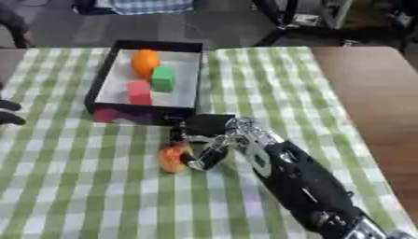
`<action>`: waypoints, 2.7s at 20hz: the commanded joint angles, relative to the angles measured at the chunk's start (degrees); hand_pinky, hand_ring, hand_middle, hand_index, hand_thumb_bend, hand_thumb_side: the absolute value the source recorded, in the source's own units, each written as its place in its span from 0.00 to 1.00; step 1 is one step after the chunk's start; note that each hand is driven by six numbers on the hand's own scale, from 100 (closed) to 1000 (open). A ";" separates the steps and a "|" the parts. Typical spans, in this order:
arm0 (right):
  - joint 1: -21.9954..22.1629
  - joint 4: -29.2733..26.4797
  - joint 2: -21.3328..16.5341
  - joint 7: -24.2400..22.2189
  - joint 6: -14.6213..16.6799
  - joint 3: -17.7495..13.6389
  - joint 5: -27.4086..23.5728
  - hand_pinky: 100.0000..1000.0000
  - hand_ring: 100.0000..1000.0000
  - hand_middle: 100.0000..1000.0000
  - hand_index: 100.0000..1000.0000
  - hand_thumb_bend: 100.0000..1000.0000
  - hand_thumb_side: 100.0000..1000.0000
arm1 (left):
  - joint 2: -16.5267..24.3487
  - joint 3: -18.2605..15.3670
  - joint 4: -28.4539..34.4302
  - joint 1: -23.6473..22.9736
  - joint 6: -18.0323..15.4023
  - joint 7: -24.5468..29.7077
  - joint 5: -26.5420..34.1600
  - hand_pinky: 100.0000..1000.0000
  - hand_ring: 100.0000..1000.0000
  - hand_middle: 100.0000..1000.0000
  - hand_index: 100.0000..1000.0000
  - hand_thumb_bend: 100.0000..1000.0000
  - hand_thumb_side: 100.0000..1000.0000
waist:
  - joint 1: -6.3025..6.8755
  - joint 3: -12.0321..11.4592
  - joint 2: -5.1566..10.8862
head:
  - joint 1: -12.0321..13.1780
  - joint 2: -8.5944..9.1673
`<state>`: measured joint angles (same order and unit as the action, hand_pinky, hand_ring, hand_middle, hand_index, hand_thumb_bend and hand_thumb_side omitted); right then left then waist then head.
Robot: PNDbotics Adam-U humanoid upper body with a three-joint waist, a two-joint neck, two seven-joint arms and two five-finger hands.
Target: Pick up objects on the table and place them in the box.
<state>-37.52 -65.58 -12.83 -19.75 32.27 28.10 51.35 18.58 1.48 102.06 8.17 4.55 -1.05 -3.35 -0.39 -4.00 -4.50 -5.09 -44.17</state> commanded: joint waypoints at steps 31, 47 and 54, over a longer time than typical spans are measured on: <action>-17.59 18.74 9.60 27.69 -20.33 -22.89 18.95 0.85 0.73 0.69 0.74 0.24 0.40 | -1.02 0.89 0.70 2.75 -0.13 1.29 1.04 0.71 0.47 0.53 0.90 0.17 0.79 | 1.68 -4.99 -0.51 | -6.54 1.27; -12.00 -3.14 -4.78 22.36 -17.51 -16.32 -8.06 0.87 0.73 0.70 0.81 0.03 0.36 | -0.38 -0.44 0.27 1.10 -0.24 -0.11 0.66 0.71 0.47 0.53 0.90 0.17 0.79 | 0.06 -0.85 0.85 | -1.70 0.12; 5.09 -28.39 -13.22 20.53 -23.08 -20.81 -33.24 0.88 0.71 0.70 0.78 0.00 0.40 | -0.59 -1.45 0.68 0.94 -0.53 -1.56 0.52 0.71 0.47 0.53 0.90 0.19 0.77 | -0.66 1.60 1.05 | 2.10 0.06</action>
<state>-31.88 -89.30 -23.84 0.71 9.98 8.73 21.50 17.06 0.73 101.74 8.64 4.13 -2.20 -2.73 -0.43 -2.30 -4.75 -3.71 -43.75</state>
